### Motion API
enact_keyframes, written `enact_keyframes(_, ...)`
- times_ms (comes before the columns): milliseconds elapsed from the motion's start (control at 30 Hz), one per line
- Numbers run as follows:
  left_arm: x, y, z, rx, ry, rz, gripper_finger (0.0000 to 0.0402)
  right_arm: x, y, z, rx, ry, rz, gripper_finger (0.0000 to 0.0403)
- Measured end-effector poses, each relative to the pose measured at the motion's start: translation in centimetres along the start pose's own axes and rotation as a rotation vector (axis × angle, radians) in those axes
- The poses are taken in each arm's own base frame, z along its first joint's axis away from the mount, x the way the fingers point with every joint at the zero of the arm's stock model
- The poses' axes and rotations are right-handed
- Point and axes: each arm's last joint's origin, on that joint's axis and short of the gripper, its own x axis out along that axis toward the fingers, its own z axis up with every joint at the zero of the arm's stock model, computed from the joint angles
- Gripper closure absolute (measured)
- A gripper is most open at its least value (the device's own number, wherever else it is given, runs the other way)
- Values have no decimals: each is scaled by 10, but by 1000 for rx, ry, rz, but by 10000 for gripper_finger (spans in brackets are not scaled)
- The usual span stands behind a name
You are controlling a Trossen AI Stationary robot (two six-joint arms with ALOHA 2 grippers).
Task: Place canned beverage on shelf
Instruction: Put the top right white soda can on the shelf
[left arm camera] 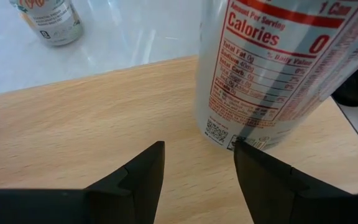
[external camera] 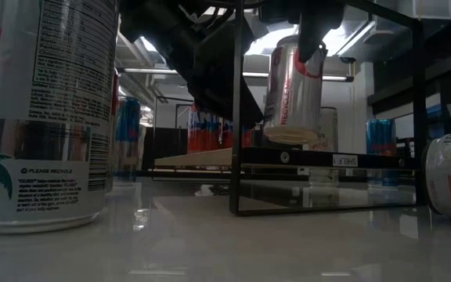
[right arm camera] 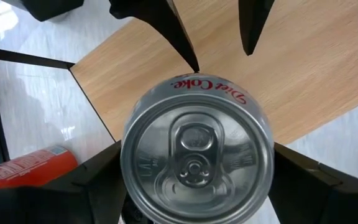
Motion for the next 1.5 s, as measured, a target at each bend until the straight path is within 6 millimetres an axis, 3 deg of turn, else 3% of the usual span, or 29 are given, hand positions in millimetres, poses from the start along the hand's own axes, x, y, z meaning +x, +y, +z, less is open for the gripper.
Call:
enact_keyframes(667,-5,5,-5,45,63,108,210,0,-1,0,0,-2,-20,97)
enact_keyframes(933,-47,9,10,56,38,125,210,0,-1,0,0,-6,-27,97)
enact_keyframes(1133,-83,12,15,55,45,120,210,12,-2,2,5,30,-36,97)
enact_keyframes(1500,-130,13,19,60,16,101,210,18,-2,4,6,39,-35,97)
